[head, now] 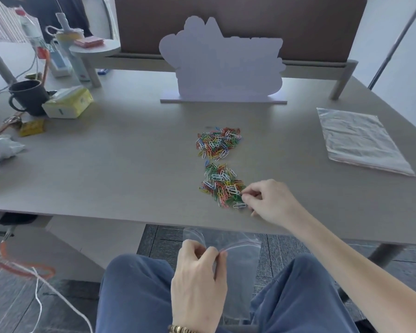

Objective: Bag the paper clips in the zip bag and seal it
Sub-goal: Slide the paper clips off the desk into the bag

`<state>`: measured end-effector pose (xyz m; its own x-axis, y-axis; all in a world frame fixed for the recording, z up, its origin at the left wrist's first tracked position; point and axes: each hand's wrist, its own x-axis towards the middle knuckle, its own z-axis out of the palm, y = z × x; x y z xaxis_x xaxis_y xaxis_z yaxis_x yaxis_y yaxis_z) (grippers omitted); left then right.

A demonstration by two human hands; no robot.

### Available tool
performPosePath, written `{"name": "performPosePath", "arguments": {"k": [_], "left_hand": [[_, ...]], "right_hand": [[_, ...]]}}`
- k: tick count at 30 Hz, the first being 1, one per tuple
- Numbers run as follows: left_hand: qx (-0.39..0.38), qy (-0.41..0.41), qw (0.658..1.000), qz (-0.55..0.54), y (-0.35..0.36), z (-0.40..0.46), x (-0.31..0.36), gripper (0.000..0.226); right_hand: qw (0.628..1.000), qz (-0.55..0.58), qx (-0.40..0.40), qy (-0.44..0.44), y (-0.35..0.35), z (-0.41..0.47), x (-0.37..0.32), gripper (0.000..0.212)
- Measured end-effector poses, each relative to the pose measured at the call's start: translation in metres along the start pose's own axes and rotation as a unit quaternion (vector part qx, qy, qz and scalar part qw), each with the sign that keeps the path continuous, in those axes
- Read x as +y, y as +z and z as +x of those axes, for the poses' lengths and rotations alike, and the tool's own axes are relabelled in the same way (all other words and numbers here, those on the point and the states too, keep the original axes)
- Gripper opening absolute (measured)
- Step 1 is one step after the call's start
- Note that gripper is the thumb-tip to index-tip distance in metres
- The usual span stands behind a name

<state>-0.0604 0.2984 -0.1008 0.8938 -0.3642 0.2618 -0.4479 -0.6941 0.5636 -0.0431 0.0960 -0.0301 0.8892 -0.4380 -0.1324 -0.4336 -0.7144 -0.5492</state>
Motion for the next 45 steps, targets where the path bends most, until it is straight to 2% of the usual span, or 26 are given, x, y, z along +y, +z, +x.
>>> {"name": "performPosePath", "arguments": {"k": [12,17,20,25,35,40,42,45], "left_hand": [[0.024,-0.045,0.996,-0.073,-0.001,-0.001,-0.003,0.023],[0.02,-0.05,0.994,-0.09,0.0,-0.002,-0.007,0.025],[0.024,-0.059,0.993,-0.099,0.0,-0.002,-0.007,0.028],[0.039,-0.05,0.993,-0.102,0.0,0.0,-0.011,0.029],[0.054,-0.046,0.992,-0.106,-0.002,0.003,-0.02,0.027],[0.065,-0.051,0.991,-0.11,-0.001,0.005,-0.023,0.028],[0.067,-0.055,0.99,-0.112,-0.001,0.004,-0.024,0.028],[0.068,-0.053,0.989,-0.117,-0.001,0.004,-0.026,0.028]], "right_hand": [[0.982,0.155,-0.106,0.0,0.006,-0.029,-0.022,0.015],[0.999,0.032,0.034,0.023,-0.018,0.009,-0.007,0.019],[0.999,-0.036,-0.008,0.021,-0.014,0.023,-0.008,0.033],[0.997,-0.058,-0.045,-0.037,0.005,0.005,-0.023,0.029],[0.992,0.068,-0.099,-0.037,0.026,-0.028,-0.033,0.02],[0.968,0.205,-0.142,-0.017,0.02,-0.033,-0.033,0.017],[0.962,0.241,-0.132,-0.005,0.014,-0.03,-0.03,0.016],[0.971,0.231,-0.066,0.007,0.002,-0.014,-0.019,0.014]]}}
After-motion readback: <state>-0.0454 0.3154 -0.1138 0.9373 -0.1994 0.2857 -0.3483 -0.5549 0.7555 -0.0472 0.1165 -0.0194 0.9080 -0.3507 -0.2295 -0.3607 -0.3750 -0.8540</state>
